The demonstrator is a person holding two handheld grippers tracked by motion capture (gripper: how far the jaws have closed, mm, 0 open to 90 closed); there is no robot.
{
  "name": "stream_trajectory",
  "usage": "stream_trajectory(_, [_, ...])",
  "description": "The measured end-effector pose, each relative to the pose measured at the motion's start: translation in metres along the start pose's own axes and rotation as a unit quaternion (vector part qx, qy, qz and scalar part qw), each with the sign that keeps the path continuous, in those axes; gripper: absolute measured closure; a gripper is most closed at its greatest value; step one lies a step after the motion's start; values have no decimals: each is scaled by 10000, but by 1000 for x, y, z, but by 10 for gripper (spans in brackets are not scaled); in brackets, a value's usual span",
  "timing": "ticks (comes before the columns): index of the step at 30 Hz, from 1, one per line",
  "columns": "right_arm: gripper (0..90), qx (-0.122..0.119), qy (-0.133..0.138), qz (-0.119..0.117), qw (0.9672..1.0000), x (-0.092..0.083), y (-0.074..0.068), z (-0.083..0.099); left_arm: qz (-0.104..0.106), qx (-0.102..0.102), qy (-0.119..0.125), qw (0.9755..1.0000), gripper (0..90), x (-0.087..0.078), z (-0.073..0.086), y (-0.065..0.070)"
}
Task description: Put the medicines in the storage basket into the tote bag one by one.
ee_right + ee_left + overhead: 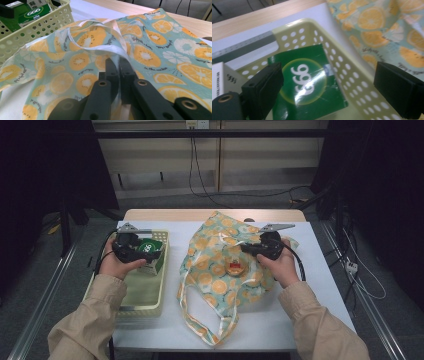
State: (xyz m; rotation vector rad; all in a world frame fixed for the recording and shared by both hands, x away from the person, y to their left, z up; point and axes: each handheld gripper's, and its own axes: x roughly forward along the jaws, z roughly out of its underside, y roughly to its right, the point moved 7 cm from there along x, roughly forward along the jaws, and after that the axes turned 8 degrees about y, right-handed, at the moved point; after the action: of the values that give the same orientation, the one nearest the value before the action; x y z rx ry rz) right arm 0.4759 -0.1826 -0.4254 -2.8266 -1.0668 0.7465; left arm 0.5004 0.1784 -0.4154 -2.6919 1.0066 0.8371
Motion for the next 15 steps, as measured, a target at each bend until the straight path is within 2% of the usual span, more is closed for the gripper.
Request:
stream_trajectory(2, [879,23,-4,7,10000,0,0,0,-38,-67,-88,9999,87,3,4,-3])
stream_trajectory(5, [879,20,15,6,10000,0,0,0,-244,11,-179,9995,84,7,11,-9])
stream_trajectory(8, [879,3,-15,-6,10000,1,-1,1,-342,5,-246,9991,82,10,14,-13])
stream_trajectory(10, [879,-7,-25,-7,10000,1,-2,1,-447,-70,-325,9984,80,13,17,-15])
stream_trajectory(12, [879,-4,-24,-22,10000,2,-2,1,-402,-110,-377,9984,80,16,20,-14])
stream_trajectory(13, [879,-5,-20,-21,10000,2,-2,1,-509,-58,-384,9979,80,17,21,-15])
stream_trajectory(14, [879,-4,-20,-25,10000,2,-3,1,-437,-42,-454,9980,80,18,23,-15])
stream_trajectory(15, [879,-8,-22,-22,10000,2,-3,1,-480,-77,-436,9979,77,20,24,-15])
